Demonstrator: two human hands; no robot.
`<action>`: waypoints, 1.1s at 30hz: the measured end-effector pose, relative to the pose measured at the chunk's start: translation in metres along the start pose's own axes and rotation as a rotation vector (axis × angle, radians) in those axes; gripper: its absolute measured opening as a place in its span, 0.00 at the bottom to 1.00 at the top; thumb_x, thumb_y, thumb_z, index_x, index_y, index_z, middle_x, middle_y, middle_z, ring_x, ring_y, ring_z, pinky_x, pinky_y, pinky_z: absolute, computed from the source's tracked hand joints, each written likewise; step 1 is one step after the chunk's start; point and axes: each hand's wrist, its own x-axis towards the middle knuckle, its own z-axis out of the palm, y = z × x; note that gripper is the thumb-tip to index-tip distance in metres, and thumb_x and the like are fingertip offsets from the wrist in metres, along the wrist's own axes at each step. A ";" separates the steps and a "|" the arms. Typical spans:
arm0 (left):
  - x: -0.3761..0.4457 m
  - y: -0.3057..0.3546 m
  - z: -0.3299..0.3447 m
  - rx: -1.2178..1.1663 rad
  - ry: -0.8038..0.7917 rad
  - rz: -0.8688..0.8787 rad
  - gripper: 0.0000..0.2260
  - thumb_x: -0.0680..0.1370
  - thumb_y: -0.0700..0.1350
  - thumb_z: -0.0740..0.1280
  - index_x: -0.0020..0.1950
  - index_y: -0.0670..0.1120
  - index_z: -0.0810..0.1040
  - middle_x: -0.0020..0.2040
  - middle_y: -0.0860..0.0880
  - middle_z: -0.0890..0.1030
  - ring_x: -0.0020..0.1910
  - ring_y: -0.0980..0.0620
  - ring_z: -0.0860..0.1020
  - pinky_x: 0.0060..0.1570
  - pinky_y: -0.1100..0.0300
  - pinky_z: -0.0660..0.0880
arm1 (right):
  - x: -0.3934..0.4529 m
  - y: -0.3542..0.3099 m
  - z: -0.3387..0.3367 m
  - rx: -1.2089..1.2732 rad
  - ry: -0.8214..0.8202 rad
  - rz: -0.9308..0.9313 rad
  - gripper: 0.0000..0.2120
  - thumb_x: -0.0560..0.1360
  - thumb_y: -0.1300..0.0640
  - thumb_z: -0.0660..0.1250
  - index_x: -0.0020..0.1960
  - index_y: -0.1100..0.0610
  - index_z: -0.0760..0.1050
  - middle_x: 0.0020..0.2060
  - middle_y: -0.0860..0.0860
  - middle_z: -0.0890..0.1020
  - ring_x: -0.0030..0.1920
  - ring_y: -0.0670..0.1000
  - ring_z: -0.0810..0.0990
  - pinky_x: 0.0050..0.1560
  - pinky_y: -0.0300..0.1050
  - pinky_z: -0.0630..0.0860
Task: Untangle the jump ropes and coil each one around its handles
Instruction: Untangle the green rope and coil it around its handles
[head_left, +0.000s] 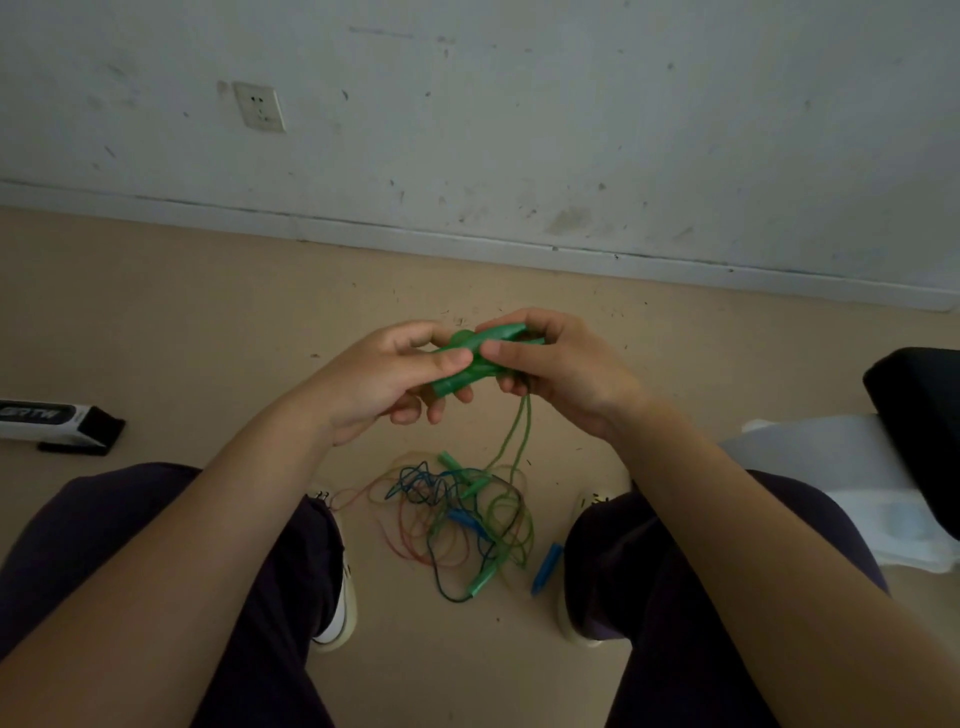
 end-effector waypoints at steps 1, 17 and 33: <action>0.001 -0.001 0.001 -0.006 0.017 0.005 0.09 0.76 0.50 0.68 0.52 0.46 0.78 0.43 0.41 0.83 0.30 0.51 0.75 0.22 0.65 0.62 | 0.001 0.000 0.000 -0.006 0.014 -0.016 0.10 0.74 0.67 0.70 0.54 0.67 0.78 0.36 0.56 0.80 0.30 0.48 0.75 0.31 0.38 0.71; 0.006 -0.007 0.008 0.003 0.041 0.047 0.12 0.83 0.47 0.62 0.66 0.58 0.75 0.42 0.45 0.80 0.33 0.53 0.74 0.26 0.62 0.63 | -0.002 0.001 0.007 -0.081 -0.090 -0.024 0.12 0.82 0.55 0.61 0.54 0.64 0.75 0.41 0.62 0.79 0.36 0.56 0.76 0.36 0.45 0.73; 0.005 -0.008 0.010 0.039 0.068 0.063 0.10 0.80 0.53 0.65 0.57 0.48 0.76 0.39 0.46 0.78 0.29 0.55 0.69 0.25 0.64 0.63 | -0.001 0.006 0.007 -0.214 0.065 -0.163 0.12 0.83 0.53 0.60 0.52 0.63 0.75 0.36 0.56 0.78 0.28 0.51 0.72 0.26 0.40 0.68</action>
